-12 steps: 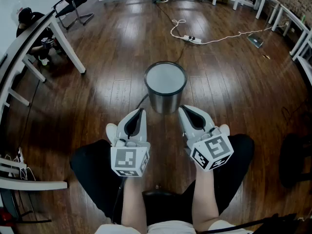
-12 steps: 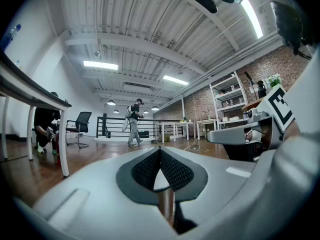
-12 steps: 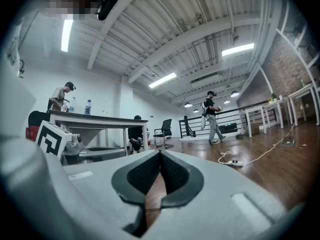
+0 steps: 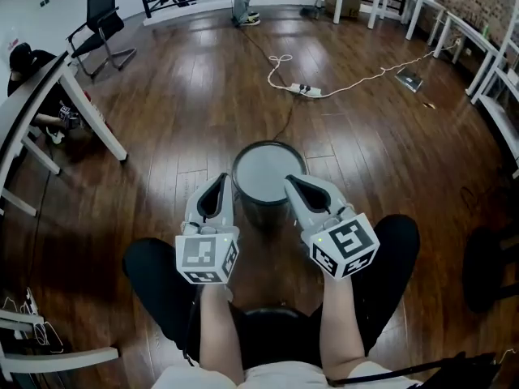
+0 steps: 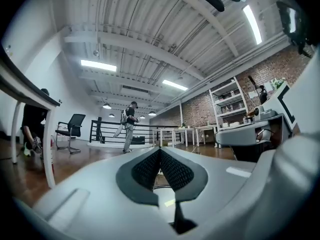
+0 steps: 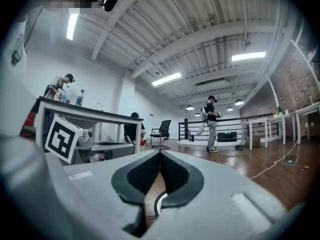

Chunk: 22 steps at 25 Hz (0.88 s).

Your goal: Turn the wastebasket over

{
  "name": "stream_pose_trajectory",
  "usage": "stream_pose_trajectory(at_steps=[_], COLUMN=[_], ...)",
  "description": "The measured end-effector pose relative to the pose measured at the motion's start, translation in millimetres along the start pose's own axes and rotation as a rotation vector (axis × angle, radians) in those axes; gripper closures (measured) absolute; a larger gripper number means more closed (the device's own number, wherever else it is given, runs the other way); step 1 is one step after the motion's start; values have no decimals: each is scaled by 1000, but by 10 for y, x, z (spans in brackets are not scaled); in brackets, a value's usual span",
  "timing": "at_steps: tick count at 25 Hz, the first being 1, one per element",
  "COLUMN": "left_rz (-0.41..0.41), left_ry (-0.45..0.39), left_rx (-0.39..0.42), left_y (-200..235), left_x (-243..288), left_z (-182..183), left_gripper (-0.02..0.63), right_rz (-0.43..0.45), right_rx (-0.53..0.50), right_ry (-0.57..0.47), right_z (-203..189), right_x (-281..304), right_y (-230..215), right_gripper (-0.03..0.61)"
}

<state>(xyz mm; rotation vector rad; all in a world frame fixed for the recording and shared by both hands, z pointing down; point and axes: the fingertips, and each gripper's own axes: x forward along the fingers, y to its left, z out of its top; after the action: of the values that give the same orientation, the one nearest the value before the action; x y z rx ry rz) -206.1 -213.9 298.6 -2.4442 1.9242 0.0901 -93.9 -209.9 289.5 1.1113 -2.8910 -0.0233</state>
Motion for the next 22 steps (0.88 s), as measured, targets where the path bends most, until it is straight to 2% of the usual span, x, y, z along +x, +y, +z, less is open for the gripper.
stream_pose_trajectory(at_steps=[4, 8, 10, 12, 16, 19, 22], left_rz=[10, 58, 83, 102, 147, 185, 205], left_ry=[21, 60, 83, 117, 168, 212, 243], left_rx=[-5, -15, -17, -16, -46, -60, -77], left_y=[177, 350, 441, 506, 660, 810, 902], left_x=[231, 350, 388, 408, 398, 388, 373], left_z=[-132, -390, -515, -650, -911, -1116, -1247], left_gripper=[597, 586, 579, 552, 467, 409, 356], right_rz=[2, 41, 67, 94, 124, 173, 226], right_rx=[-26, -46, -60, -73, -139, -199, -203], right_ry=[43, 131, 173, 222, 342, 433, 517], right_z=[-111, -501, -706, -918, -1394, -1787, -2133], right_x=[299, 522, 635, 739, 1000, 1251, 1474], right_y=[-119, -113, -91, -66, 16, 128, 257], right_gripper=[586, 581, 552, 513, 387, 365, 365])
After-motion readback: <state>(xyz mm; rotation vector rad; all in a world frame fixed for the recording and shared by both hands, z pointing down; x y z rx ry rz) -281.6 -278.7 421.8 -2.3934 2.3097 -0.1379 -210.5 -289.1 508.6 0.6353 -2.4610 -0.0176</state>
